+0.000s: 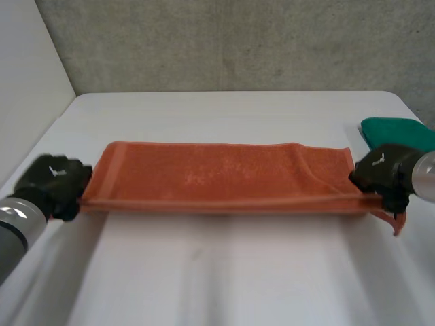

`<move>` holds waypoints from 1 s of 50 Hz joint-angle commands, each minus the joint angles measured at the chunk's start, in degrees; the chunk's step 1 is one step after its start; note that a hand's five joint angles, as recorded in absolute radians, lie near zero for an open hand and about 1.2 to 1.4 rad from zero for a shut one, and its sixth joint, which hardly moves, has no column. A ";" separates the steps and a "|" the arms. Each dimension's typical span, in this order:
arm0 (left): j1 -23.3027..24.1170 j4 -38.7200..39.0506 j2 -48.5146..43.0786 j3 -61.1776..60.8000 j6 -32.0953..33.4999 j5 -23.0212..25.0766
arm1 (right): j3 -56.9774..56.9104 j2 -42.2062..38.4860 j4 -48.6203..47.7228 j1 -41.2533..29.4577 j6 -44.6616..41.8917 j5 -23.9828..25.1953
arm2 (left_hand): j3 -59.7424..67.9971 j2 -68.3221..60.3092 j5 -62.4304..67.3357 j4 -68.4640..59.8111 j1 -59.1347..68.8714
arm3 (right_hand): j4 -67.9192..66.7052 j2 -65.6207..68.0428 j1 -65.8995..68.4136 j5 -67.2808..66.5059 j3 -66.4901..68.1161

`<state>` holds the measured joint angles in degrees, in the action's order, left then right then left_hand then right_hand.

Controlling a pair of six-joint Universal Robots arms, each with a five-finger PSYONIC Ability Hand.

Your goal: Fold the laundry.

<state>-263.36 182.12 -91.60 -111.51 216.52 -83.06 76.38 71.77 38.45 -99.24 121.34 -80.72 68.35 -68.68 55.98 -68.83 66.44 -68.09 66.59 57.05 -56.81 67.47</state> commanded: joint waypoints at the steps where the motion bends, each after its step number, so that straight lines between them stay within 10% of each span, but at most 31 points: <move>1: 0.57 0.51 -12.89 3.83 6.28 -0.34 | -0.52 -7.95 -1.53 -0.69 -3.04 -4.09 | 11.65 -11.32 14.02 -11.17 13.56 | -11.91 13.41 22.95 -13.19 12.53; 24: 5.49 24.66 -29.17 54.37 4.53 -4.56 | -53.33 -21.06 -36.04 -6.31 13.74 -7.35 | 11.65 -11.32 14.02 -11.17 13.56 | -11.91 13.41 22.95 -13.19 12.53; 34: 4.79 36.20 -23.54 50.61 -8.30 -4.39 | -43.43 -15.26 -47.67 -7.99 14.98 -4.80 | 11.65 -11.32 14.02 -11.17 13.56 | -11.91 13.41 22.95 -13.19 12.53; 50: 4.52 37.34 -30.74 26.96 -7.61 -3.51 | -18.29 -21.75 -47.76 -8.07 14.45 -3.05 | 11.65 -11.32 14.02 -11.17 13.56 | -11.91 13.41 22.95 -13.19 12.53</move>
<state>-258.78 219.21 -116.67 -76.76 207.63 -87.06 51.36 55.60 -9.47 -107.33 136.05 -84.28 68.41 -68.76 55.98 -68.86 66.44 -68.11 67.19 57.06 -57.08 67.48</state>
